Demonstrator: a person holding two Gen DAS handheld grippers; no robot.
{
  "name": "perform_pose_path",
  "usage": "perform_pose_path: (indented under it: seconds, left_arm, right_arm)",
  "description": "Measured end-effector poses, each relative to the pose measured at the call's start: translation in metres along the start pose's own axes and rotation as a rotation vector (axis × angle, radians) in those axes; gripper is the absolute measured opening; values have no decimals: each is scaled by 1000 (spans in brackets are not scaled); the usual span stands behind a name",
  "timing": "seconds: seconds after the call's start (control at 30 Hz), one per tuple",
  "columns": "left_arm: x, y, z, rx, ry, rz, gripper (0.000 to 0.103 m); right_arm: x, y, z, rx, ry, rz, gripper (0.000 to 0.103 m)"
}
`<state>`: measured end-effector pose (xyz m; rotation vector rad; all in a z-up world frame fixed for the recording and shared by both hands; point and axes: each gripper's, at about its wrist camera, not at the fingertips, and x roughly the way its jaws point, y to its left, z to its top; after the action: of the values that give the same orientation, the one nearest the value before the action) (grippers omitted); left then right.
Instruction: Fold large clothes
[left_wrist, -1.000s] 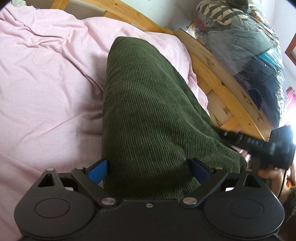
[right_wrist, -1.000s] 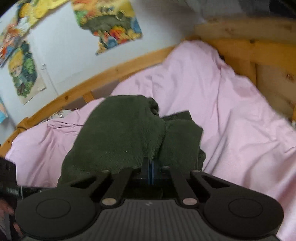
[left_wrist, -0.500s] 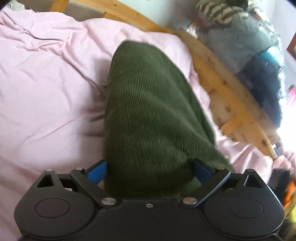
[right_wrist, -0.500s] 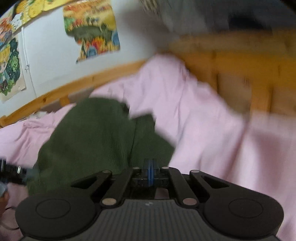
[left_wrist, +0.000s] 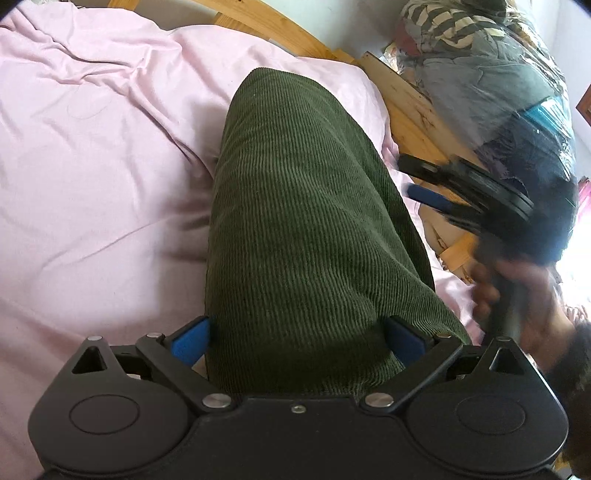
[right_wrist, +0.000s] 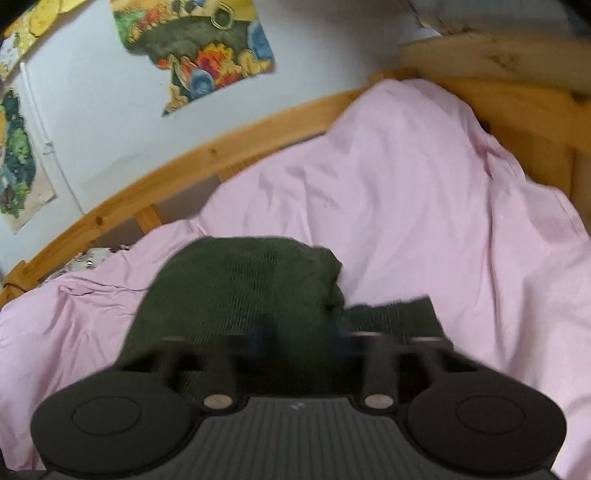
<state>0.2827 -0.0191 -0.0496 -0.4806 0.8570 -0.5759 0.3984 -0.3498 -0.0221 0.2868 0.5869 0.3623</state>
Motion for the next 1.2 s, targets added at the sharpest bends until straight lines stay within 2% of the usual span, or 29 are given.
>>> perform_pose_path:
  seconds: [0.07, 0.17, 0.27, 0.37, 0.43, 0.53, 0.6, 0.63, 0.73, 0.77, 0.83, 0.9, 1.0, 1.07, 1.2]
  left_arm:
    - [0, 1, 0, 0, 0, -2, 100]
    - [2, 2, 0, -1, 6, -5, 101]
    - [4, -1, 0, 16, 15, -3, 102]
    - [7, -7, 0, 49, 32, -4, 102]
    - [9, -12, -4, 88, 33, 4, 102]
    - [13, -19, -8, 134, 28, 31, 102]
    - [14, -17, -7, 123, 31, 32, 102]
    - [14, -15, -6, 109, 36, 27, 102]
    - [15, -8, -5, 59, 46, 12, 102]
    - [16, -8, -5, 60, 46, 12, 103]
    - [17, -11, -6, 68, 44, 17, 103]
    - [17, -12, -6, 69, 43, 19, 102]
    - [17, -11, -6, 66, 45, 14, 102]
    - [17, -7, -6, 51, 44, 16, 102]
    - [19, -8, -6, 68, 52, 15, 102]
  right_arm:
    - [-9, 4, -11, -55, -32, -19, 14]
    - [-34, 11, -21, -143, -70, -82, 13]
    - [-42, 2, -34, -171, -40, -132, 13]
    - [-28, -6, -55, -177, -7, -159, 14]
    - [-21, 4, -61, -267, -28, -197, 17]
    - [-32, 18, -53, -265, -93, -212, 21]
    - [-41, 33, -40, -299, -168, -219, 25]
    - [-44, 41, -35, -338, -200, -211, 28]
    - [-42, 72, -22, -459, -246, -141, 51]
    - [-38, 80, -20, -477, -242, -100, 57]
    - [-20, 94, -22, -511, -184, -43, 63]
    - [3, 99, -33, -535, -118, -37, 62]
    - [22, 89, -52, -558, -125, -58, 64]
    - [28, 75, -61, -527, -132, -54, 66]
    - [27, 61, -76, -512, -186, -83, 66]
